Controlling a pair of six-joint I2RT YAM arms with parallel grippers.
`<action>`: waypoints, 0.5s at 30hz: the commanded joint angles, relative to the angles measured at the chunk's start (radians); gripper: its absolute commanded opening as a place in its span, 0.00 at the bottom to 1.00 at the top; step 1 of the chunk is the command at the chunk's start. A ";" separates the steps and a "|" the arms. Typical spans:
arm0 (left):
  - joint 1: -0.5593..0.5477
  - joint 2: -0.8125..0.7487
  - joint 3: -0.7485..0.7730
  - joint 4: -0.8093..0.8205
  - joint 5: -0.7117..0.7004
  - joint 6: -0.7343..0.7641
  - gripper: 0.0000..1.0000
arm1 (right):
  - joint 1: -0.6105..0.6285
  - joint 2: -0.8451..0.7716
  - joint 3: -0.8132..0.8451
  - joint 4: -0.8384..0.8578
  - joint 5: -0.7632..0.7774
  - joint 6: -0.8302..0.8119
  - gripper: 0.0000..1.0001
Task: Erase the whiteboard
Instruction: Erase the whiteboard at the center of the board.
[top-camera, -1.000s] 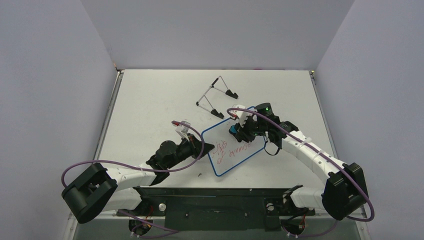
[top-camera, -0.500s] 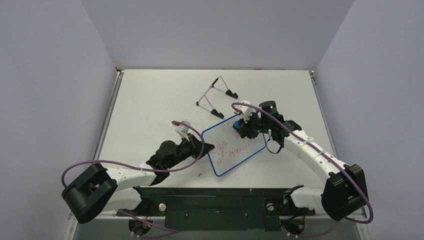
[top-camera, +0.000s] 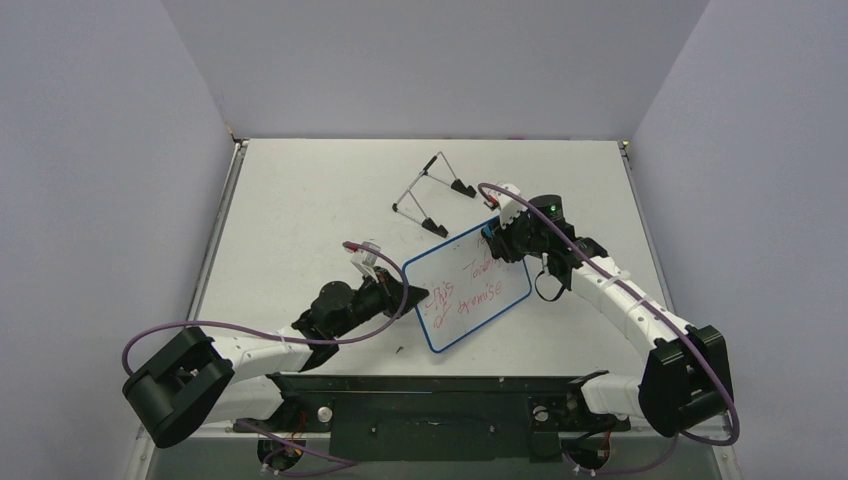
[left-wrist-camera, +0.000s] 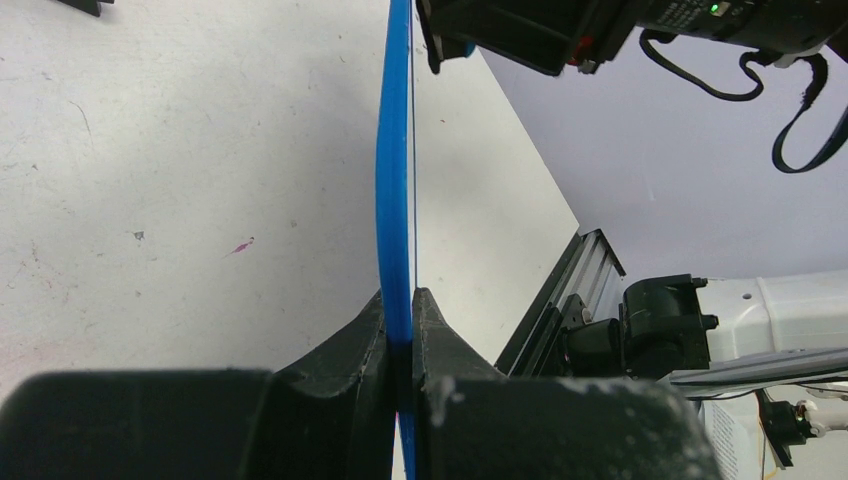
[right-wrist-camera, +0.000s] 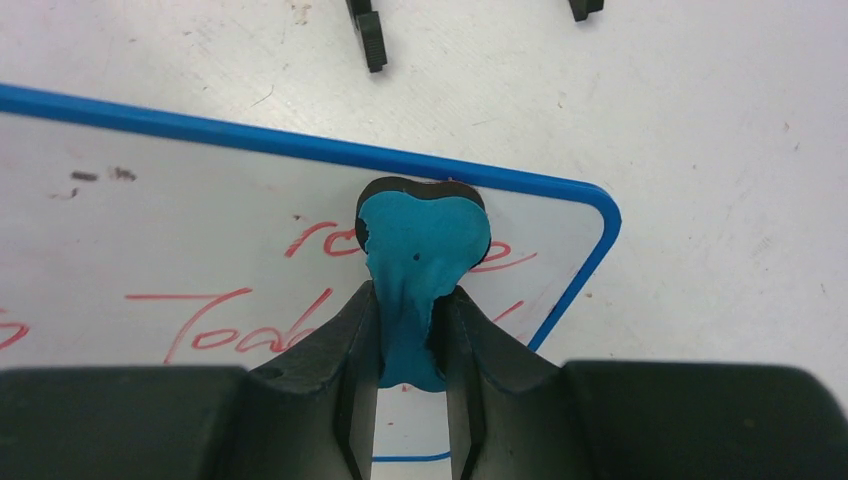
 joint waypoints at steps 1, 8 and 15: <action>-0.004 -0.004 0.014 0.143 0.034 0.021 0.00 | 0.015 0.054 0.011 0.059 0.042 0.080 0.00; -0.005 -0.012 0.001 0.156 0.033 0.027 0.00 | 0.092 0.007 0.017 -0.048 -0.247 -0.087 0.00; -0.004 -0.022 -0.005 0.157 0.030 0.027 0.00 | 0.034 0.022 -0.004 0.082 0.019 0.069 0.00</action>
